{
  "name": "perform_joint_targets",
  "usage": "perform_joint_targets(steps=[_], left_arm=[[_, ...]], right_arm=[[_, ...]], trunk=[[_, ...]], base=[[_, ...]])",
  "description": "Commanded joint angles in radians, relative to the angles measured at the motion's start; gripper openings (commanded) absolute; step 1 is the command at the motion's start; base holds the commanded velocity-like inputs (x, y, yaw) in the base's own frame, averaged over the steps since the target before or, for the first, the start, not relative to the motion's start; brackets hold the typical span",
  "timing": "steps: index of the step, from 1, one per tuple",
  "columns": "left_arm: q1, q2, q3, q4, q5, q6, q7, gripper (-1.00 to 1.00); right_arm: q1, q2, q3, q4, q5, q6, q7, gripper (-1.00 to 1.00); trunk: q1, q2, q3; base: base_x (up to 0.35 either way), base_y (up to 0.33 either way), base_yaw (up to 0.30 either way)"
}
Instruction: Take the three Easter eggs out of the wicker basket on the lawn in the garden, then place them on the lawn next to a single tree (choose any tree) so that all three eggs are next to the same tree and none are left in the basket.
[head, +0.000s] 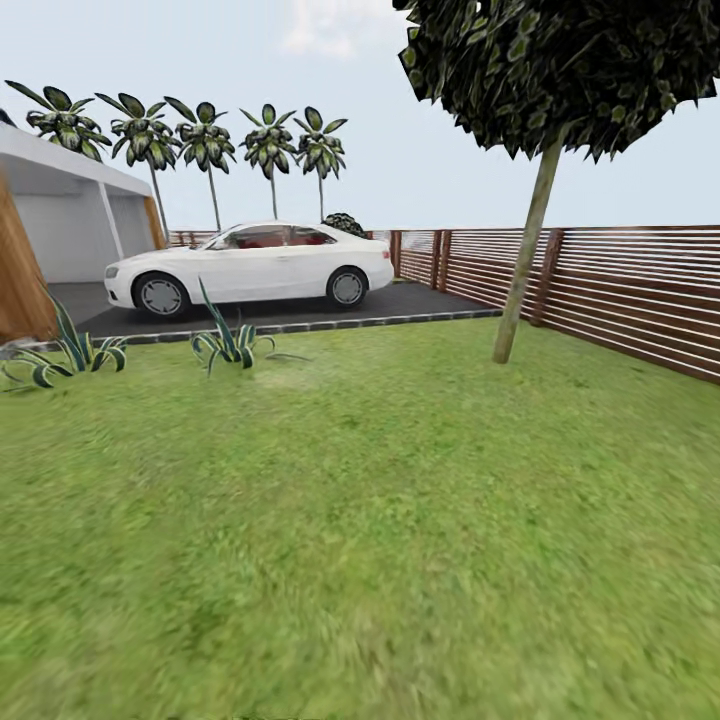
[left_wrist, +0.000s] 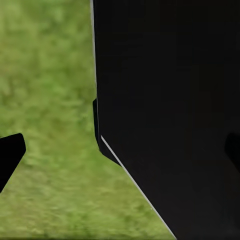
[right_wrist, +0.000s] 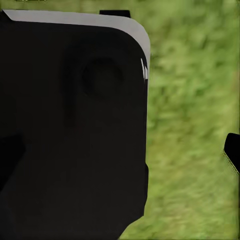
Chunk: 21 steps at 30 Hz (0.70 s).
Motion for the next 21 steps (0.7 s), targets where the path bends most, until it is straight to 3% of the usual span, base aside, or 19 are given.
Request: perform_joint_targets(steps=[1, 21], left_arm=[[0.001, 0.0, 0.0, -0.002, 0.0, 0.0, 0.0, 1.0], [0.001, 0.0, 0.0, -0.001, -0.001, 0.001, 0.0, 1.0]], right_arm=[[-0.001, 0.0, 0.0, 0.001, -0.001, 0.001, -0.001, 1.0], [-0.001, 0.0, -0.002, 0.001, -0.004, -0.001, -0.001, 1.0]], trunk=[[0.0, 0.0, -0.001], [0.0, 0.0, -0.001]], base=[[0.0, 0.0, 0.299], [0.0, 0.0, 0.299]])
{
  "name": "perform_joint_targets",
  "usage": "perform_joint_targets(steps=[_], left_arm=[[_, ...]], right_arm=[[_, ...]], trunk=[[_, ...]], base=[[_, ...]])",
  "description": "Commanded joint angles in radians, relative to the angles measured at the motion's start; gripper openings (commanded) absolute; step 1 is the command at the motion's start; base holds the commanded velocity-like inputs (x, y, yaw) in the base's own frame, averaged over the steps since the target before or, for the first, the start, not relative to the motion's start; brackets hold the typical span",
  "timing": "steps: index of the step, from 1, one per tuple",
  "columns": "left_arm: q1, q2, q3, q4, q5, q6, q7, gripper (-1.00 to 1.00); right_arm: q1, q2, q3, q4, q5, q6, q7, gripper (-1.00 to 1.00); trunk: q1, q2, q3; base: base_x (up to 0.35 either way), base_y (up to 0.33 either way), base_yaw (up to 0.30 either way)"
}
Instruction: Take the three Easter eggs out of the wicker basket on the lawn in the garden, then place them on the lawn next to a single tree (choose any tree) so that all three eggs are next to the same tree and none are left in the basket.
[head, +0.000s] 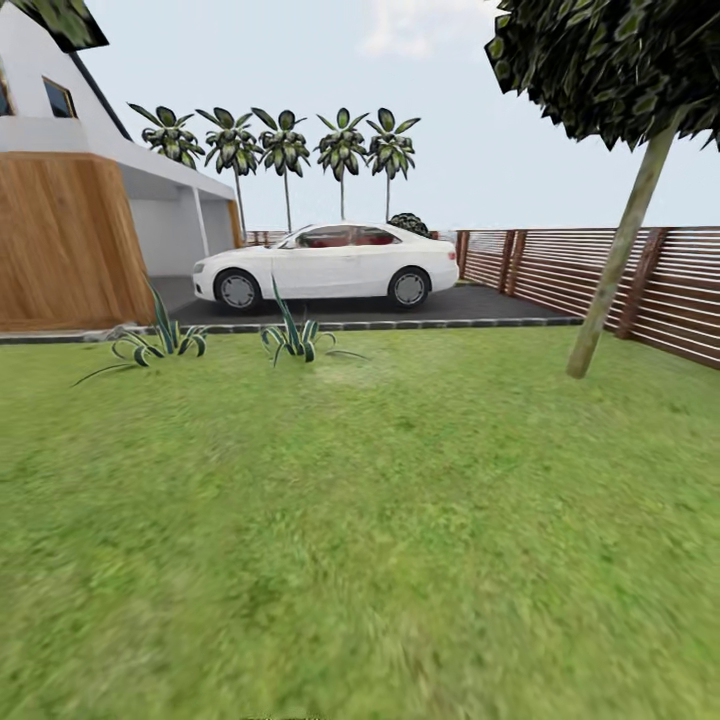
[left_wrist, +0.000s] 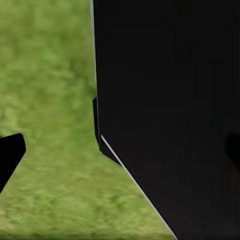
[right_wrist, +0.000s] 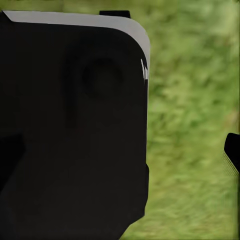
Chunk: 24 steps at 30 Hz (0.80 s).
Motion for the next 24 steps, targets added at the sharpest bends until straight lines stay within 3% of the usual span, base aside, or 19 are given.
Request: perform_joint_targets(steps=[1, 24], left_arm=[[0.001, 0.0, 0.0, -0.002, 0.0, 0.0, 0.0, 1.0], [0.001, 0.0, 0.0, -0.002, 0.0, 0.0, 0.0, 1.0]], right_arm=[[-0.001, 0.0, 0.0, 0.001, -0.001, 0.001, -0.001, 1.0], [-0.001, 0.0, 0.001, 0.001, 0.0, 0.0, -0.001, 1.0]], trunk=[[0.0, 0.0, -0.001], [0.0, 0.0, -0.001]], base=[[0.0, 0.0, 0.299], [0.0, 0.0, 0.299]])
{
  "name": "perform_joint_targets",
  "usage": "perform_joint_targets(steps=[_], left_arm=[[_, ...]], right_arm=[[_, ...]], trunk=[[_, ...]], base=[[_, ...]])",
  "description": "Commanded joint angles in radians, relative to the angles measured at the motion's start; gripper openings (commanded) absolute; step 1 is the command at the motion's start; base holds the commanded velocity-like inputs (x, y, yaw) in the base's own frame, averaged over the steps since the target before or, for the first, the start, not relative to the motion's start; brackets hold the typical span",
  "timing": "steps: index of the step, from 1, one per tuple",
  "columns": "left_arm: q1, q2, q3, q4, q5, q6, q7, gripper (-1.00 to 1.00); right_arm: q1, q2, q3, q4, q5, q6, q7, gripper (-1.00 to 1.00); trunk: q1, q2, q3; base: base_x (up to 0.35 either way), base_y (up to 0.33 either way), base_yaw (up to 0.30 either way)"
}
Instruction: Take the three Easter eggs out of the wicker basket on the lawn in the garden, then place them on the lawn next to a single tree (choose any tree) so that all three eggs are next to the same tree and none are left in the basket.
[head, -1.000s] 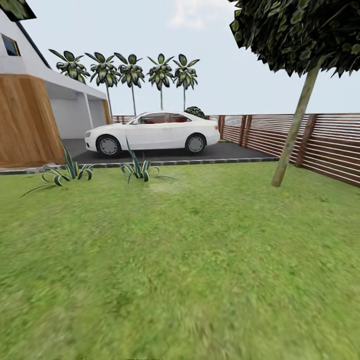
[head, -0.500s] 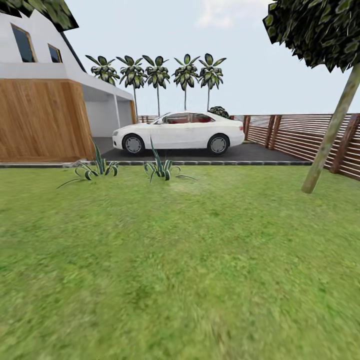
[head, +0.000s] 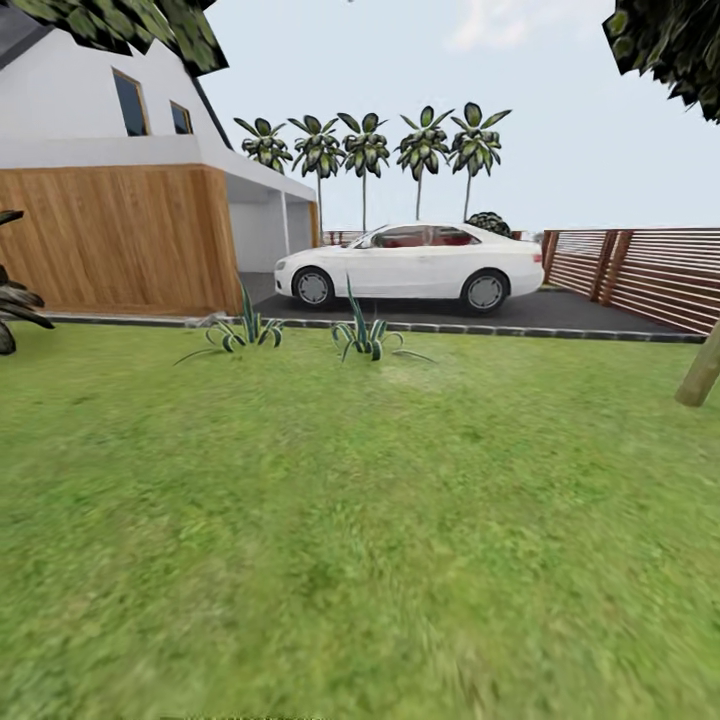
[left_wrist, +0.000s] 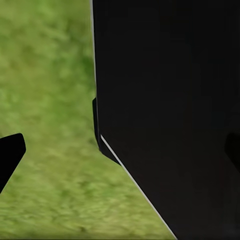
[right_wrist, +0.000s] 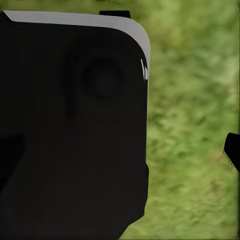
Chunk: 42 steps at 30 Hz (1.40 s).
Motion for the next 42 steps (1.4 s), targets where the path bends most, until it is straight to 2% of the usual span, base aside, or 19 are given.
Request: perform_joint_targets(steps=[1, 42], left_arm=[[0.001, 0.0, 0.0, -0.002, 0.0, 0.0, 0.0, 1.0], [0.001, -0.002, 0.0, -0.002, 0.0, 0.0, 0.0, 1.0]], right_arm=[[-0.001, 0.0, 0.0, 0.001, -0.001, 0.0, -0.001, 1.0], [-0.001, 0.001, 0.003, 0.001, 0.002, 0.0, -0.001, 1.0]], trunk=[[0.0, 0.0, -0.001], [0.0, 0.0, -0.001]], base=[[0.0, 0.0, 0.299], [0.0, 0.0, 0.299]])
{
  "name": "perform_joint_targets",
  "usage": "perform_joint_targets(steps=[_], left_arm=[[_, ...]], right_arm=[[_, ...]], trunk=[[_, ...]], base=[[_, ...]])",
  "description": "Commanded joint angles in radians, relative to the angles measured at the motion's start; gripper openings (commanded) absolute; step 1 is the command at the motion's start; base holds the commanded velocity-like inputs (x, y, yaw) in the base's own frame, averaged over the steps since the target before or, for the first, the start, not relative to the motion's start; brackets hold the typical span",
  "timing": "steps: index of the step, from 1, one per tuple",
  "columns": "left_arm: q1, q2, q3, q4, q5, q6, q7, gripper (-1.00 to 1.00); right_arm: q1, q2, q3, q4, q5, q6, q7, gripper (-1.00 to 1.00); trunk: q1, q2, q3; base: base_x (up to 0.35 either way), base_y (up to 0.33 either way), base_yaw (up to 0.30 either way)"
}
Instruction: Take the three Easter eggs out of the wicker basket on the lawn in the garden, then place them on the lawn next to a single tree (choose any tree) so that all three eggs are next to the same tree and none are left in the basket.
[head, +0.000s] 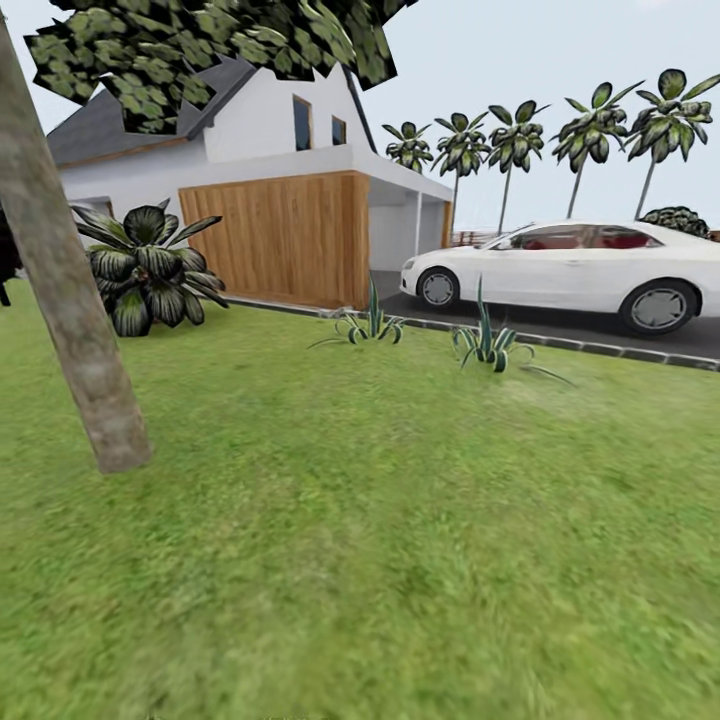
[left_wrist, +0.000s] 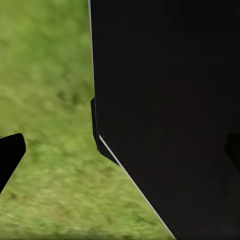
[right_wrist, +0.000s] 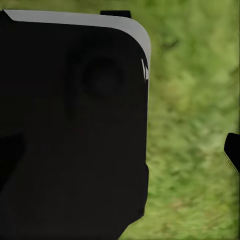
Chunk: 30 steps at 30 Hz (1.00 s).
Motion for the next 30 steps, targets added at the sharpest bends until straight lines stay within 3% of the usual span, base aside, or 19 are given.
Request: perform_joint_targets(steps=[1, 30], left_arm=[[0.001, 0.0, 0.0, -0.002, 0.0, 0.0, 0.0, 1.0], [0.001, 0.0, -0.001, -0.002, 0.0, 0.001, 0.0, 1.0]], right_arm=[[-0.001, 0.0, 0.0, 0.001, 0.0, 0.0, -0.001, 1.0], [-0.001, 0.001, 0.001, 0.001, 0.001, 0.001, -0.001, 1.0]], trunk=[[0.0, 0.0, -0.001], [0.0, 0.0, -0.001]], base=[[0.0, 0.0, 0.299], [0.0, 0.0, 0.299]])
